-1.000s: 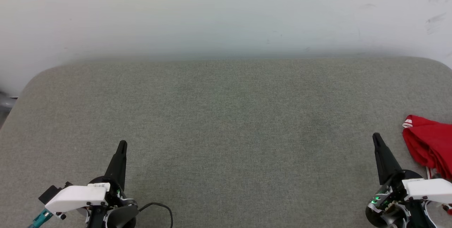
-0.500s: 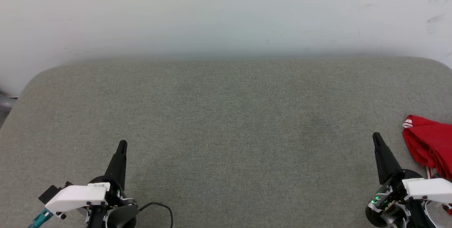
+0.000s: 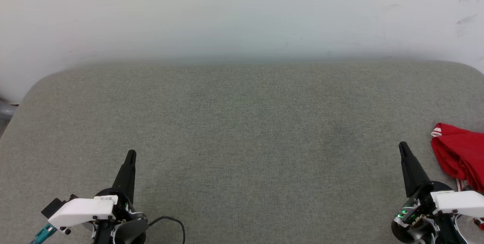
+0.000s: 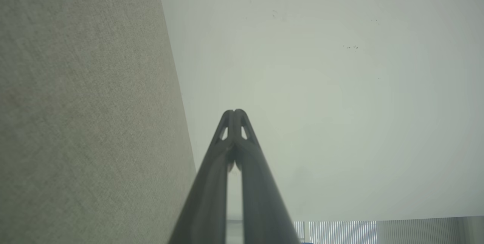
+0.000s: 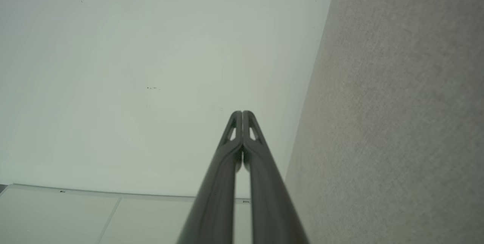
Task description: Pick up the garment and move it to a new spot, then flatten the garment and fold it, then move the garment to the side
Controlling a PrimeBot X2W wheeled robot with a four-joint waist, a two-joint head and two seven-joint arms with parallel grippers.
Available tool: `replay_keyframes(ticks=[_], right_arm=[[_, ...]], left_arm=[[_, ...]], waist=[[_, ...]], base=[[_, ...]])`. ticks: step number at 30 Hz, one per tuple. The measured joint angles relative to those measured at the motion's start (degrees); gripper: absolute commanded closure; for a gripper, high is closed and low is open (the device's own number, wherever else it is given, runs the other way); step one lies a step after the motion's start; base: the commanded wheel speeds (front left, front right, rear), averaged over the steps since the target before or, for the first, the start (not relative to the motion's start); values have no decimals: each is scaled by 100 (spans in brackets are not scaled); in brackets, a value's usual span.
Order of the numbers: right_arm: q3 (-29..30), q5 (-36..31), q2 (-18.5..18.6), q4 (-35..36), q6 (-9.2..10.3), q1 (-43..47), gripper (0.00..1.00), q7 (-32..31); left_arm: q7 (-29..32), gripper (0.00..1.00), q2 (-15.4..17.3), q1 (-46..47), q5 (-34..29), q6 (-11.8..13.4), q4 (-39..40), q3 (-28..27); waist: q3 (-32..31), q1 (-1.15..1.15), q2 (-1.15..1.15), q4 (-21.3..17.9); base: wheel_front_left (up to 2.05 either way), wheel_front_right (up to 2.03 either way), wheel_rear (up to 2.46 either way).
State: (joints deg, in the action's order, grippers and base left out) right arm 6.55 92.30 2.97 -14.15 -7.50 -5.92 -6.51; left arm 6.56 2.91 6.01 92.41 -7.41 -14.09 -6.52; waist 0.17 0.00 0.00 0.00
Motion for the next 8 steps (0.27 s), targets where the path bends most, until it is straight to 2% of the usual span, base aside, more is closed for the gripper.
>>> replay_keyframes(ticks=[8], right_arm=[[1,0,0,-1,0,0,100,0]], left_arm=[[0,100,0,0,1,0,0,0]], waist=[[0,0,0,0]], base=[[0,0,0]])
